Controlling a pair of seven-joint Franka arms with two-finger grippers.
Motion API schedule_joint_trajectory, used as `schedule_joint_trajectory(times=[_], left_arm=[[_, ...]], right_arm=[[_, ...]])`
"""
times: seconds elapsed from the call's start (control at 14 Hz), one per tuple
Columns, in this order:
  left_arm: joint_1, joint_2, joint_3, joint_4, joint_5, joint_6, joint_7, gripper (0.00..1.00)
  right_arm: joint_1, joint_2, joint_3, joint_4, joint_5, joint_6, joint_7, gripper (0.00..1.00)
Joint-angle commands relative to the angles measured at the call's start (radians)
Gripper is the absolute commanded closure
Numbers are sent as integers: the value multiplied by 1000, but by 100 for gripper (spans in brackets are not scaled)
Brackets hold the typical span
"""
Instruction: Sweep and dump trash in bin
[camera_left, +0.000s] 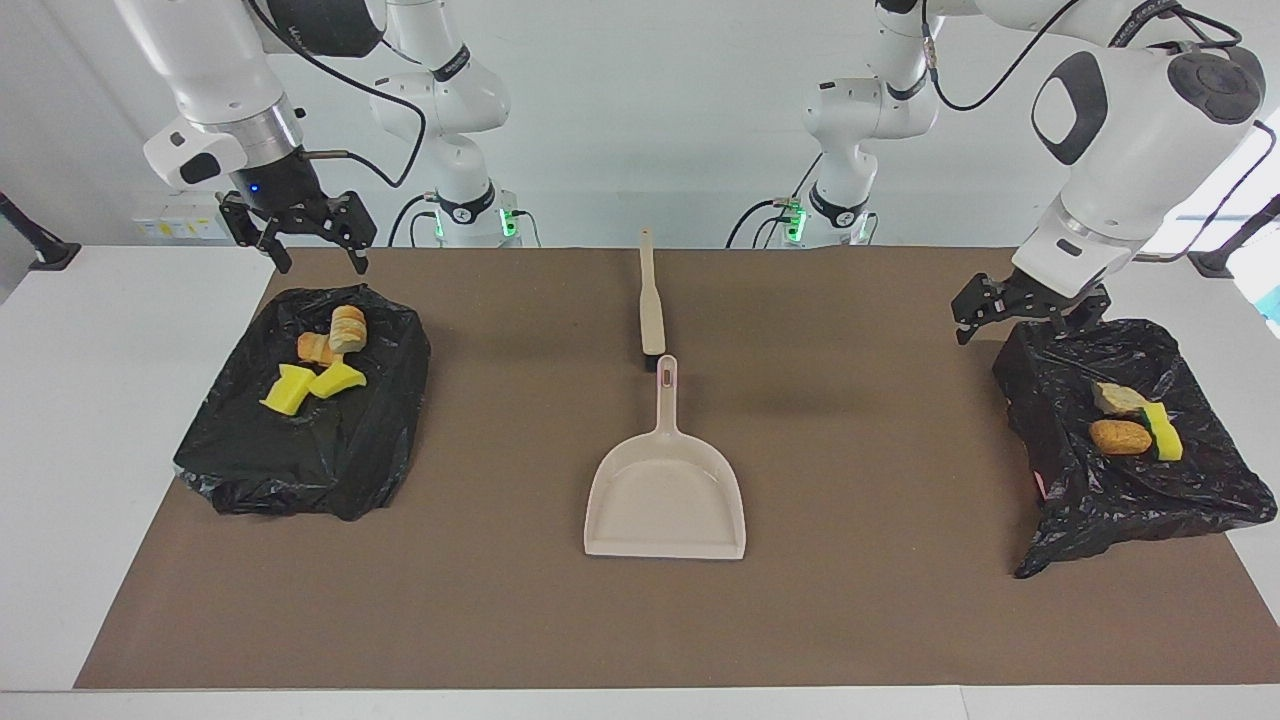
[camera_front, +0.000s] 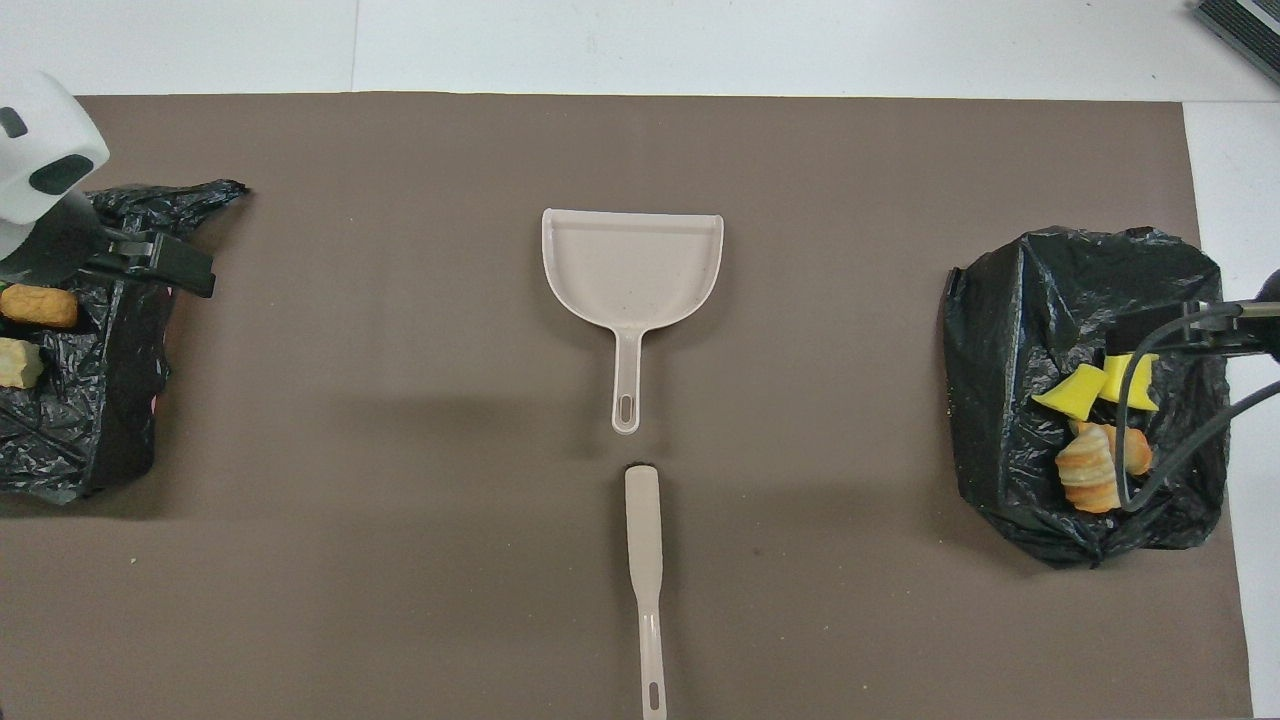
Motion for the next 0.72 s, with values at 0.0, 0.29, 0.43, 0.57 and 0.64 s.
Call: schedule_joint_trajectory(times=[0.0,0.29,0.43,0.57,0.64], left_arm=[[10,-70,-5,-51,-15,-22,7,0],[13,-160,-3,-124,0,-17,12,0],[21,-174,0,-111,1,-28,26,0],[19,-180,-2,-115,1,-46,29,0],[22,-182,0,-117,1,-54,32,0]], right_arm=[[-13,-14,6,-12,-18,-13,-34,0],[-13,-14,6,-12,-18,-15,-34,0],[-13,-15,6,-14,-18,-15,-34,0],[-13,-15,6,-12,-18,-15,-34,0],[-13,-14,6,-12,-18,-15,-34,0]])
